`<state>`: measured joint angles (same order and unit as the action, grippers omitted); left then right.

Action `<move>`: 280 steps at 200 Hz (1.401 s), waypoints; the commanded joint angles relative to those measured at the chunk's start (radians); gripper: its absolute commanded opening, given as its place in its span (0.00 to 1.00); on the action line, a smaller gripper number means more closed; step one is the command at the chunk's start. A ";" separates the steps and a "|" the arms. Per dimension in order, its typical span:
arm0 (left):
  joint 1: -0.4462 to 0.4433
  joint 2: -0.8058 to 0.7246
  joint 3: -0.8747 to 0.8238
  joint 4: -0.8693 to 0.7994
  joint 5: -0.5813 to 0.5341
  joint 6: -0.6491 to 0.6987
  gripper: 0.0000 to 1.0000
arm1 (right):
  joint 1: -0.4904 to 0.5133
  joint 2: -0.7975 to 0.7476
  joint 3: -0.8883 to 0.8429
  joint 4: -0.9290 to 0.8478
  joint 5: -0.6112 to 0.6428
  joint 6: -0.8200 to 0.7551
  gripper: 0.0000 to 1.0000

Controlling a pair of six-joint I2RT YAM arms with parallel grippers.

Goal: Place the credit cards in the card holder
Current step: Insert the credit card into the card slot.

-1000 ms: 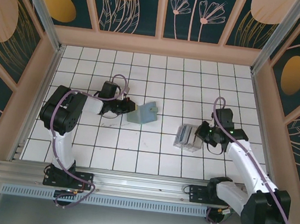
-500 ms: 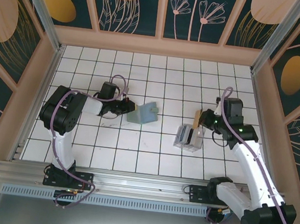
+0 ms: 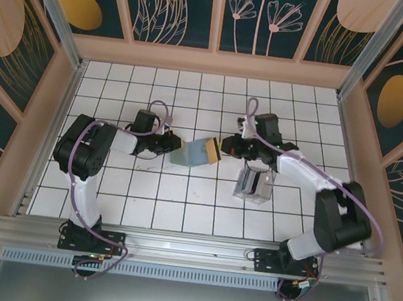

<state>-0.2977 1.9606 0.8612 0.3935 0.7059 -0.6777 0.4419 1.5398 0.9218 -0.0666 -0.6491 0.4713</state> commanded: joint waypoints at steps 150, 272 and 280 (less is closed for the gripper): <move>0.035 0.046 -0.036 -0.045 0.011 0.027 0.12 | 0.006 0.482 0.185 0.258 -0.212 0.064 0.00; 0.099 -0.063 -0.156 -0.052 -0.072 0.015 0.40 | 0.016 0.515 0.126 0.390 -0.330 0.109 0.00; 0.103 -0.077 -0.172 -0.036 -0.078 -0.006 0.40 | 0.018 0.514 0.129 0.385 -0.331 0.107 0.00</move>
<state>-0.2306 1.8874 0.7628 0.4618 0.7490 -0.6743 0.4469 2.0415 1.0592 0.2642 -0.9394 0.5690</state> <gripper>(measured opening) 0.402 0.054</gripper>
